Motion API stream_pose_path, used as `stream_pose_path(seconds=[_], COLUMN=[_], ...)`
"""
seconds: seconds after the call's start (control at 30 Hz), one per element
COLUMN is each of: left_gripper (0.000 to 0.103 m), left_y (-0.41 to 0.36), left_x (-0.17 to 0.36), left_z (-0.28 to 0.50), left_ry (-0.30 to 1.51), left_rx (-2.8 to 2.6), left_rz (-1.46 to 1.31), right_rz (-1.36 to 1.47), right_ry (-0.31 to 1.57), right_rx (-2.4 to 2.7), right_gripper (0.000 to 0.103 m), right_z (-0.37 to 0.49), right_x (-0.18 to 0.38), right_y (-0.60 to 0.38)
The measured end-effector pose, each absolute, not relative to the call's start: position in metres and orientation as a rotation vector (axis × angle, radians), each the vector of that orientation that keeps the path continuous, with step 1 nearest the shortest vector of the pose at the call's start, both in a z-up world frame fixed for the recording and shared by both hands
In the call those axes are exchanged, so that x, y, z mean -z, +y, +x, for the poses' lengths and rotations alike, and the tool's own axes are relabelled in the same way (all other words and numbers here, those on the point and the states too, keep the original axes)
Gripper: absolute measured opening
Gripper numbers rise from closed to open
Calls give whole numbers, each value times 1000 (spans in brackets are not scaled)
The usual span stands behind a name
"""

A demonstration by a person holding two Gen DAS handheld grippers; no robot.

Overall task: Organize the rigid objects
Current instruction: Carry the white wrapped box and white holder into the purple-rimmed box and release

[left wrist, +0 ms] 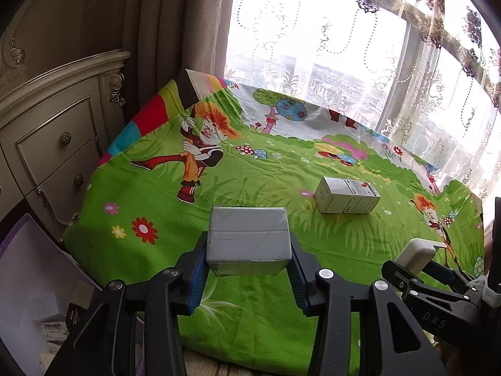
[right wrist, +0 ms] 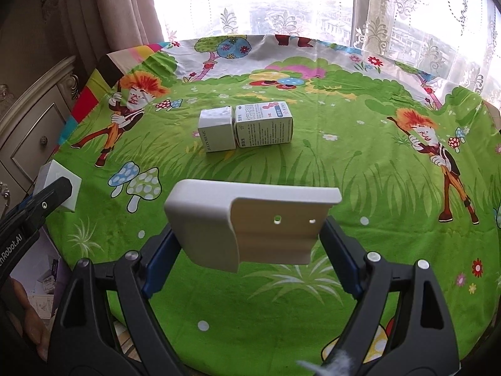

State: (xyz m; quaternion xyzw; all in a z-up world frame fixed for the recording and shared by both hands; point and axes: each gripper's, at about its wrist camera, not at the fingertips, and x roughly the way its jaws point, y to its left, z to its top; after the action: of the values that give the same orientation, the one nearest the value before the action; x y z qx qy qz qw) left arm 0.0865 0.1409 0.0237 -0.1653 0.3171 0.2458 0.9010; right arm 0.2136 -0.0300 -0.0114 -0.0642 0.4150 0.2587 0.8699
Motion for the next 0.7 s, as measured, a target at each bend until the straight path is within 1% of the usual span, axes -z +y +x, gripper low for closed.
stream_pose_path(seconds=[0.37, 0.7], left_gripper=[46, 46], left_y=[134, 149], left_x=[-40, -41], left_z=[56, 15], left_ry=[638, 673], left_rx=[-508, -546], left_rz=[-328, -345], right_rz=[-130, -167], right_ry=[841, 826], right_rx=[-566, -665], right_gripper=[88, 88], right_z=[195, 155], right_x=[-12, -25], right_y=[-35, -5])
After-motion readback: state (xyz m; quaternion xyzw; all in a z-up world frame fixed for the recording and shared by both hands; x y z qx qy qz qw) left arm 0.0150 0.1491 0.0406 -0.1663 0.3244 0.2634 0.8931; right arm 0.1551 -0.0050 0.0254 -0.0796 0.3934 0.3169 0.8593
